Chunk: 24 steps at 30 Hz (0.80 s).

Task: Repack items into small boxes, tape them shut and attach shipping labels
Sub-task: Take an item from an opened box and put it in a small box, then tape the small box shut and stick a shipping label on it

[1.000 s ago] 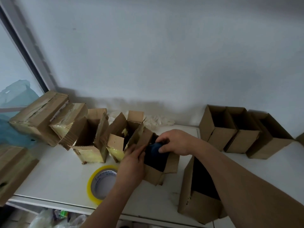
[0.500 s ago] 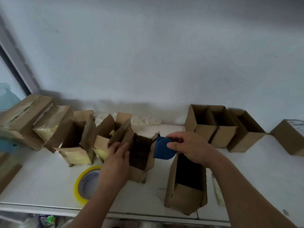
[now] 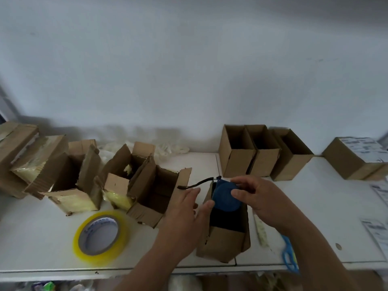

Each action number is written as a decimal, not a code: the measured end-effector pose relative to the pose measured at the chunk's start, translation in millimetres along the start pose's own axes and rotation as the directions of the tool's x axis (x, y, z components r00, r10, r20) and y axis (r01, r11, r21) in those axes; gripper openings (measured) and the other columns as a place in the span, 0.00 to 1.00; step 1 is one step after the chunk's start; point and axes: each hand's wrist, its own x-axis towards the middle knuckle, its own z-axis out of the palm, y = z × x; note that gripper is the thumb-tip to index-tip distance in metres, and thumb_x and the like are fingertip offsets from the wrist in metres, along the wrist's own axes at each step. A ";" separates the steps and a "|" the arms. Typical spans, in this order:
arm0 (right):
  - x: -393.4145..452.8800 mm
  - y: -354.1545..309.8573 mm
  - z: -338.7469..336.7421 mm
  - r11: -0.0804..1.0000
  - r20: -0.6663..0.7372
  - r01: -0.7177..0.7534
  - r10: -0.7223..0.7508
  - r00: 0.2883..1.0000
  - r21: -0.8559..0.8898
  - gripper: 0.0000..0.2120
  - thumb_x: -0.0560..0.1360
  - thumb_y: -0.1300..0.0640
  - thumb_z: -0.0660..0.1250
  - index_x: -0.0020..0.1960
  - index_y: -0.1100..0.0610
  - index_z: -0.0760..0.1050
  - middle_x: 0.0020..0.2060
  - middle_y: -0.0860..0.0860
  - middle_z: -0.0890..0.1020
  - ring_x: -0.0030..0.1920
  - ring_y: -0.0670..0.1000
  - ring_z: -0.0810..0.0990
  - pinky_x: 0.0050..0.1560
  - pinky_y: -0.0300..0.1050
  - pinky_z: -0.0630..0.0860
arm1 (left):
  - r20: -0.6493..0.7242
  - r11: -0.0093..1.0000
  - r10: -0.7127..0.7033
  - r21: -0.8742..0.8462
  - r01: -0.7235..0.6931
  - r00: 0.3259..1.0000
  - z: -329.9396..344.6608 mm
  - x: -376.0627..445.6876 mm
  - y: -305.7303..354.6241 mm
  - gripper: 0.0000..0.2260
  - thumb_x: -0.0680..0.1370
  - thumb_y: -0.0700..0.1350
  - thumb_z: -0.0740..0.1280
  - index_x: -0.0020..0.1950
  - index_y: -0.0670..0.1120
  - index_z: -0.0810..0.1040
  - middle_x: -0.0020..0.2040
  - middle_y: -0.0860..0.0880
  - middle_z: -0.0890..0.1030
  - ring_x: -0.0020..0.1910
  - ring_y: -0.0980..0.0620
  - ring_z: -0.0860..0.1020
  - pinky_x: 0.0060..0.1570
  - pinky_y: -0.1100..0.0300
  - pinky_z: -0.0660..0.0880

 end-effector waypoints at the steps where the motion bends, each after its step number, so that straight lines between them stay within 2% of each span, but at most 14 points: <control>1: -1.3 2.6 -0.9 1.000 -0.010 -0.007 0.007 1.000 0.013 0.12 0.79 0.53 0.66 0.61 0.45 0.72 0.52 0.40 0.78 0.53 0.41 0.77 0.43 0.29 0.74 | 0.036 1.000 -0.021 0.024 0.020 0.999 2.9 1.0 0.9 0.29 0.78 0.66 0.56 0.77 0.56 0.59 0.70 0.57 0.68 0.60 0.61 0.72 0.62 0.59 0.73; 3: -2.5 7.4 -2.7 0.999 -0.035 -0.011 0.012 0.999 0.033 0.10 0.79 0.53 0.67 0.59 0.47 0.73 0.50 0.42 0.79 0.52 0.44 0.78 0.44 0.32 0.75 | 0.097 0.995 -0.026 0.097 0.017 0.995 7.3 2.4 4.1 0.32 0.77 0.67 0.59 0.77 0.56 0.58 0.71 0.57 0.66 0.63 0.60 0.71 0.61 0.62 0.71; 5: -3.8 11.5 -5.3 0.999 -0.053 -0.010 0.013 0.999 0.053 0.08 0.78 0.54 0.68 0.56 0.48 0.73 0.49 0.44 0.80 0.51 0.44 0.79 0.43 0.32 0.76 | 0.147 0.993 -0.031 0.118 0.014 0.989 9.5 4.5 6.2 0.32 0.76 0.66 0.62 0.76 0.54 0.61 0.70 0.57 0.68 0.60 0.62 0.71 0.57 0.66 0.70; 7: -5.2 15.0 -8.5 0.998 -0.050 -0.012 0.015 0.999 0.061 0.08 0.77 0.55 0.68 0.55 0.48 0.73 0.48 0.44 0.80 0.50 0.43 0.79 0.41 0.30 0.75 | 0.183 0.996 -0.070 0.068 0.058 0.981 9.1 7.1 5.0 0.27 0.77 0.64 0.63 0.73 0.53 0.67 0.64 0.57 0.73 0.52 0.64 0.73 0.53 0.66 0.72; 9: -6.0 17.6 -11.7 1.000 -0.031 -0.014 0.015 0.999 0.028 0.08 0.77 0.55 0.69 0.54 0.48 0.74 0.47 0.45 0.81 0.49 0.43 0.79 0.40 0.30 0.73 | 0.210 0.996 -0.085 0.008 0.085 0.974 6.7 7.8 1.8 0.22 0.79 0.61 0.62 0.69 0.52 0.72 0.56 0.59 0.76 0.49 0.64 0.75 0.49 0.68 0.74; 12: -3.2 21.4 -14.8 0.999 -0.014 -0.025 0.025 1.000 -0.035 0.08 0.77 0.53 0.69 0.55 0.49 0.74 0.48 0.45 0.81 0.49 0.44 0.79 0.44 0.33 0.73 | 0.207 0.997 -0.071 -0.010 0.075 0.976 2.5 3.5 -2.3 0.18 0.81 0.57 0.60 0.67 0.52 0.74 0.45 0.62 0.74 0.42 0.65 0.73 0.38 0.72 0.68; 15: 1.0 22.3 -14.0 0.998 0.012 -0.020 0.021 1.000 -0.066 0.08 0.77 0.52 0.69 0.55 0.48 0.75 0.49 0.44 0.81 0.51 0.45 0.79 0.50 0.39 0.77 | 0.207 0.999 -0.050 -0.004 0.052 0.977 0.0 -0.9 -2.7 0.14 0.82 0.56 0.57 0.65 0.53 0.74 0.41 0.62 0.74 0.39 0.67 0.73 0.35 0.73 0.67; 17: 2.1 18.4 -12.3 0.994 0.044 0.015 -0.010 0.999 -0.105 0.08 0.76 0.51 0.70 0.54 0.47 0.75 0.48 0.43 0.80 0.51 0.44 0.79 0.53 0.40 0.76 | 0.201 0.999 -0.039 -0.012 0.043 0.979 -0.6 -2.2 -2.0 0.10 0.83 0.54 0.56 0.58 0.56 0.75 0.38 0.61 0.74 0.36 0.69 0.74 0.34 0.75 0.67; 19: 3.2 13.6 -10.1 0.971 0.076 0.069 -0.053 0.996 -0.227 0.07 0.76 0.49 0.69 0.53 0.44 0.73 0.47 0.39 0.78 0.52 0.42 0.77 0.62 0.41 0.70 | 0.183 0.999 -0.048 -0.013 0.052 0.982 -0.7 -2.4 -1.5 0.07 0.84 0.53 0.56 0.53 0.58 0.73 0.36 0.59 0.73 0.33 0.67 0.73 0.33 0.75 0.67; 21: 5.9 12.6 -5.9 0.907 0.102 0.131 -0.098 0.990 -0.401 0.06 0.78 0.47 0.66 0.53 0.42 0.71 0.46 0.38 0.77 0.54 0.42 0.74 0.73 0.47 0.54 | 0.179 0.998 -0.061 -0.013 0.064 0.982 0.7 -1.8 -1.1 0.07 0.84 0.53 0.55 0.51 0.58 0.72 0.36 0.57 0.73 0.32 0.64 0.73 0.31 0.74 0.67; 22: 7.6 13.3 -2.4 0.869 0.116 0.153 -0.111 0.987 -0.470 0.05 0.78 0.46 0.65 0.53 0.41 0.71 0.47 0.38 0.77 0.54 0.42 0.73 0.74 0.49 0.47 | 0.177 0.998 -0.064 -0.014 0.067 0.982 1.9 -1.5 -0.9 0.08 0.84 0.53 0.55 0.49 0.58 0.73 0.35 0.55 0.74 0.32 0.62 0.73 0.31 0.74 0.67; 24: 11.3 16.7 5.4 0.823 0.137 0.172 -0.115 0.984 -0.541 0.04 0.78 0.45 0.65 0.51 0.40 0.71 0.48 0.39 0.77 0.56 0.42 0.72 0.76 0.53 0.44 | 0.169 0.998 -0.065 -0.009 0.068 0.983 4.2 -0.8 -1.1 0.10 0.84 0.53 0.55 0.46 0.60 0.73 0.36 0.54 0.75 0.32 0.61 0.73 0.32 0.73 0.67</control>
